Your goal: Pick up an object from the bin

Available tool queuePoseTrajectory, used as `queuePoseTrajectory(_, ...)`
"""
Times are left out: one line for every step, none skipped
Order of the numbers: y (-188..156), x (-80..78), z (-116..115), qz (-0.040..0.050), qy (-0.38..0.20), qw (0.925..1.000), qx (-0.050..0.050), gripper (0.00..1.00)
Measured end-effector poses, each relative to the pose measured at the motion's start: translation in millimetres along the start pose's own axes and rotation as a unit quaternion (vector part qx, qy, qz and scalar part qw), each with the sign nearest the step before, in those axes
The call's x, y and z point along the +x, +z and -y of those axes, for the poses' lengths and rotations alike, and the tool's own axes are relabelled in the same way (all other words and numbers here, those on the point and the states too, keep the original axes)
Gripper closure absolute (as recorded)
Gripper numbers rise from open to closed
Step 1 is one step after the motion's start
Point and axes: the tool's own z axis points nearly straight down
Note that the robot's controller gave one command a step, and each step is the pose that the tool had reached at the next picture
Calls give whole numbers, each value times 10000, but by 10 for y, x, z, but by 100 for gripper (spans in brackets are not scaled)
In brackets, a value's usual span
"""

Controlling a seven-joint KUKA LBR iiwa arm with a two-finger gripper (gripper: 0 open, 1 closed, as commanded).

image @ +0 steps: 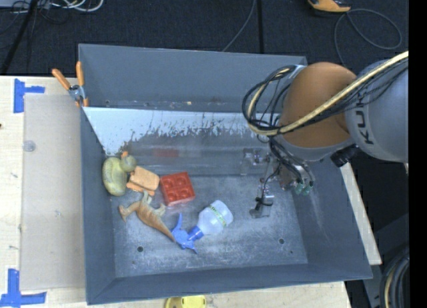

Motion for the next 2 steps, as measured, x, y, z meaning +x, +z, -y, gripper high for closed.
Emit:
queuePoseTrajectory(496,-112,-297,12,-394,9992,-18,0)
queuePoseTrajectory(860,111,-343,-18,-508,9987,-10,0)
